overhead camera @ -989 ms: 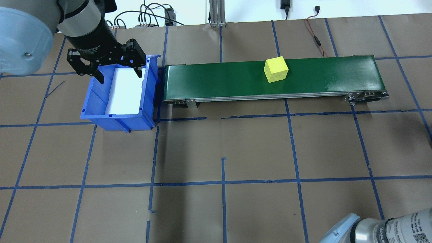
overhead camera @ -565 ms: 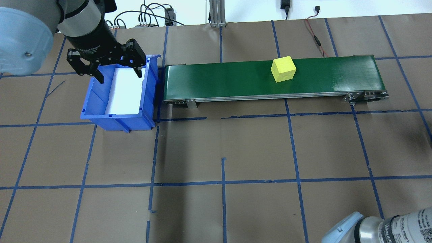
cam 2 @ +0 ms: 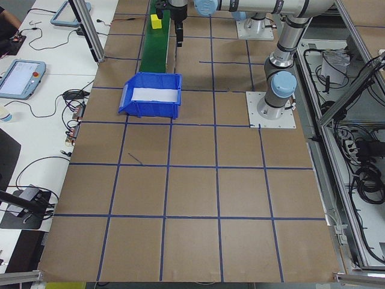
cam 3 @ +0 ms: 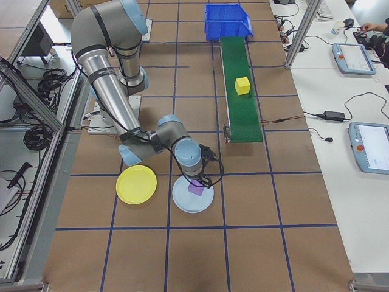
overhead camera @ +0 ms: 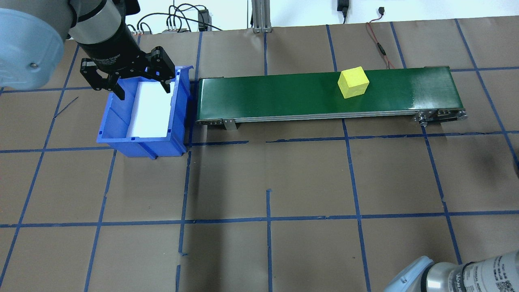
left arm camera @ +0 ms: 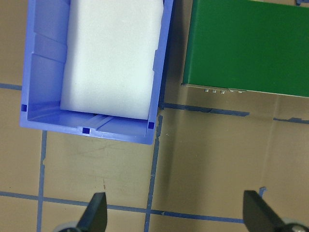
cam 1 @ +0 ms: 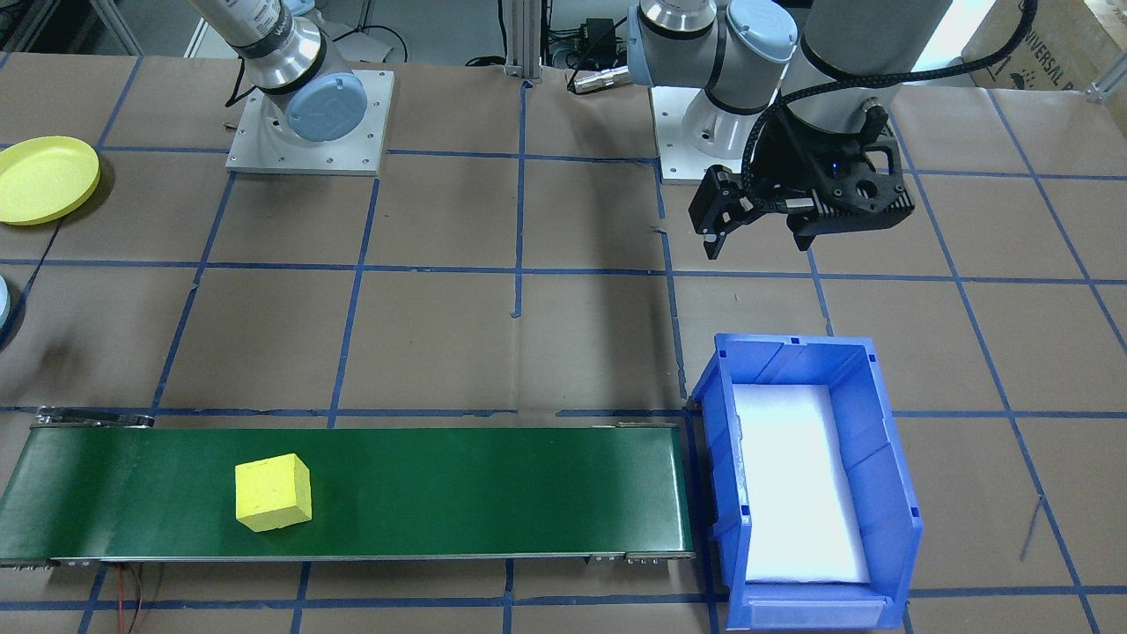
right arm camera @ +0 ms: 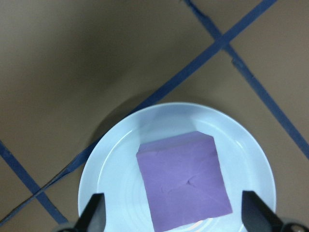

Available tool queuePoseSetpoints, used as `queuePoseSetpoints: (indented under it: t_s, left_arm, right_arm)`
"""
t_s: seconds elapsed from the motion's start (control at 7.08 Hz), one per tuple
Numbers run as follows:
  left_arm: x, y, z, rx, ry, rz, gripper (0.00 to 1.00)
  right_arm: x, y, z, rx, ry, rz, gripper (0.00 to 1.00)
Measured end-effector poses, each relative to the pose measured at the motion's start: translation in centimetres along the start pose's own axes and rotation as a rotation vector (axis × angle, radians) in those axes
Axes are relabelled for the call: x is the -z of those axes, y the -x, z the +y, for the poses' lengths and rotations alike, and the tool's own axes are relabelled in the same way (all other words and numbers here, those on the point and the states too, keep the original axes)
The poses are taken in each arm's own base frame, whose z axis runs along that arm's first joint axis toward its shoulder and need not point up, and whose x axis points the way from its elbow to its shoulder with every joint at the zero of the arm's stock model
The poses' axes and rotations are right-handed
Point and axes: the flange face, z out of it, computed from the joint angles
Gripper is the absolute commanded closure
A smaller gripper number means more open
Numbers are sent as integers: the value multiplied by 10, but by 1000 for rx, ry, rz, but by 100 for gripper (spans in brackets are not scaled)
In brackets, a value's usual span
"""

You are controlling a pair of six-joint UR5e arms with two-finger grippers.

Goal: Move block left to right into plate

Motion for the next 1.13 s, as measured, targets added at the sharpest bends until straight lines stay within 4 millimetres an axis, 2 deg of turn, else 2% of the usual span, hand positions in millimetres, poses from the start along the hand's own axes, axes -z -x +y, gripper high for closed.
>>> queuePoseSetpoints:
  t_s: [0.28,0.42,0.56,0.85,1.13]
  left_arm:
    - [0,0,0,0,0,1,0]
    - [0,0,0,0,-1,1,0]
    - [0,0,0,-1,0,0,0]
    - [0,0,0,0,0,-2,0]
    - [0,1,0,1,-1,-3,0]
  right_arm:
    - [9,-5,-105,184,6,13,1]
    - [5,-1,-148,307,3,9,1]
    - [-1,3,-182,429,-4,4,1]
    - [-12,2,-228,598,-17,4,0]
    - [-15,-5,-268,712,-21,26,0]
